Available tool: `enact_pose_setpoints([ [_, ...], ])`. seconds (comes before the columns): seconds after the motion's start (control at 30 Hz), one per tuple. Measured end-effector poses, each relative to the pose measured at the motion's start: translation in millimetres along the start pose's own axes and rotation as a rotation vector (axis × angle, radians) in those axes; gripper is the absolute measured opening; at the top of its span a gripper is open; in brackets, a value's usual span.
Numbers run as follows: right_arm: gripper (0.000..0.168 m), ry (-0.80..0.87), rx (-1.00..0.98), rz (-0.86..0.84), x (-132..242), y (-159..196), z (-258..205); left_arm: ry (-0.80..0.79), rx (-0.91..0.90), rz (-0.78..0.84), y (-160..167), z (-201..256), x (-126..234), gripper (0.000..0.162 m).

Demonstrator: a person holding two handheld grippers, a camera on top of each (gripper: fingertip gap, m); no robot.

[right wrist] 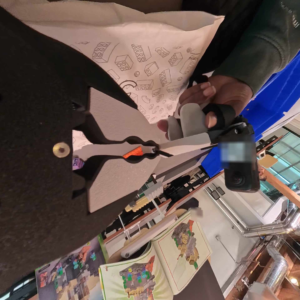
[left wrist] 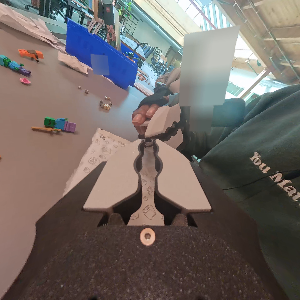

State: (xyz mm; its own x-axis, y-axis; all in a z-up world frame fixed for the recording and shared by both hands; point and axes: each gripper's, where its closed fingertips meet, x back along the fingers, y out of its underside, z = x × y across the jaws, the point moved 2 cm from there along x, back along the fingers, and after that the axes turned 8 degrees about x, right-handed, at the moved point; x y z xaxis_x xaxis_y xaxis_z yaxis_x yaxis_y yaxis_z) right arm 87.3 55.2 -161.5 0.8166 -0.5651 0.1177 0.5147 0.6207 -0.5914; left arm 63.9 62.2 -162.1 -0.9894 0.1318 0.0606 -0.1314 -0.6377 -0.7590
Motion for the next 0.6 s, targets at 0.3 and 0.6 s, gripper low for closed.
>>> enact_pose_setpoints([
  [0.3,0.007,-0.043,-0.113,0.004,-1,8,-1,-0.127,-0.129,0.01,2,-8,3,0.007],
  [0.6,0.015,-0.178,-0.578,0.011,0,26,8,-0.497,-0.565,-0.07,5,-30,5,0.007],
])
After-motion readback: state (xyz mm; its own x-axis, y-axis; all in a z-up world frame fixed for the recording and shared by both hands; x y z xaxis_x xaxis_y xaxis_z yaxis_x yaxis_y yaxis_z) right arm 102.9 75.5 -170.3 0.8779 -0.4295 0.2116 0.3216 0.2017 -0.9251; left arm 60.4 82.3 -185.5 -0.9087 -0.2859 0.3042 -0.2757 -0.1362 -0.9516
